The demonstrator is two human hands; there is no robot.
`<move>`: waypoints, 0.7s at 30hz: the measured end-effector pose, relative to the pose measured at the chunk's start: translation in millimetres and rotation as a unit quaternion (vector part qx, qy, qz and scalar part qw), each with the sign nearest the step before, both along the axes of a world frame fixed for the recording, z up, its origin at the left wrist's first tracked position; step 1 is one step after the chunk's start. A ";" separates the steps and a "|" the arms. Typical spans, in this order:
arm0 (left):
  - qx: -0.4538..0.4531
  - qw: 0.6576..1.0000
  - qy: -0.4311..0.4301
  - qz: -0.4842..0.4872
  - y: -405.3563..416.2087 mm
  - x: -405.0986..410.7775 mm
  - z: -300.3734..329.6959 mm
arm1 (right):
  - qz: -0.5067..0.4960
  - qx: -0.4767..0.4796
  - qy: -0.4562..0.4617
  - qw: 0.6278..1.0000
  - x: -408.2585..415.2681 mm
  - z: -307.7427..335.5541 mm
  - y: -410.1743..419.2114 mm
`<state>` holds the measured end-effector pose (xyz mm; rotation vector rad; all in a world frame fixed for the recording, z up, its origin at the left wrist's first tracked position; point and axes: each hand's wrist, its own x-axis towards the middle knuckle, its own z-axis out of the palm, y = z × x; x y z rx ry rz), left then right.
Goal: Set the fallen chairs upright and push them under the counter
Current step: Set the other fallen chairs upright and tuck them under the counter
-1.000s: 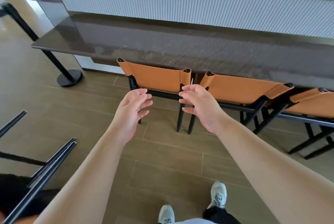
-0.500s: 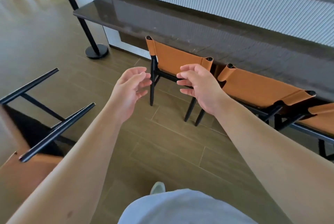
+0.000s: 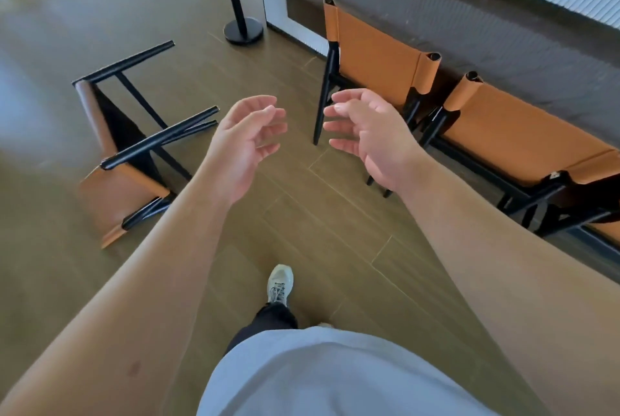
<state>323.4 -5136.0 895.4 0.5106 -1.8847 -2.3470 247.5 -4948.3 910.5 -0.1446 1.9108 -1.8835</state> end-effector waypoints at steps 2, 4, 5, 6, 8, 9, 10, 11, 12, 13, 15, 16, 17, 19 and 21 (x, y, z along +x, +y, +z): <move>0.002 1.000 0.004 0.027 -3.8 27.9 4.6 | 0.033 -0.011 -0.005 0.999 16.9 0.4 -11.4; 0.003 0.998 0.011 0.059 -12.0 57.5 9.8 | 0.063 -0.020 -0.007 0.998 35.0 3.4 -28.0; 0.004 0.997 0.014 0.075 -17.4 72.4 12.5 | 0.081 -0.023 -0.006 0.996 44.3 5.3 -37.5; 0.004 0.996 0.017 0.090 -23.3 87.5 15.1 | 0.101 -0.025 -0.004 0.995 54.1 6.9 -47.5; 0.006 0.993 0.021 0.118 -35.9 118.8 18.8 | 0.140 -0.025 -0.001 0.990 76.7 9.6 -69.4; 0.008 0.991 0.023 0.133 -42.5 134.7 19.5 | 0.156 -0.024 -0.001 0.987 88.9 10.4 -80.3; 0.011 0.989 0.027 0.147 -49.3 150.8 19.3 | 0.171 -0.023 -0.001 0.985 101.6 10.7 -91.5; 0.015 0.986 0.030 0.161 -56.2 166.8 18.1 | 0.185 -0.021 -0.003 0.982 114.5 10.6 -102.2; 0.017 0.984 0.031 0.174 -63.3 182.9 16.4 | 0.199 -0.021 -0.007 0.980 127.6 10.0 -112.7; 0.018 0.982 0.030 0.186 -70.7 198.8 14.6 | 0.212 -0.021 -0.012 0.977 140.7 9.4 -123.2; 0.021 0.978 0.023 0.206 -85.8 231.4 11.1 | 0.238 -0.022 -0.019 0.971 167.7 7.5 -144.6; 0.023 0.976 0.020 0.216 -94.1 248.7 9.1 | 0.250 -0.021 -0.022 0.968 182.1 5.9 -156.4; 0.024 0.974 0.019 0.225 -103.2 267.0 7.0 | 0.260 -0.021 -0.024 0.965 197.3 4.3 -168.7; 0.024 0.970 0.017 0.241 -123.6 305.5 2.8 | 0.275 -0.023 -0.026 0.961 229.5 1.7 -195.3; 0.023 0.969 0.019 0.247 -147.0 345.8 0.9 | 0.288 -0.025 -0.024 0.957 265.0 -0.2 -224.2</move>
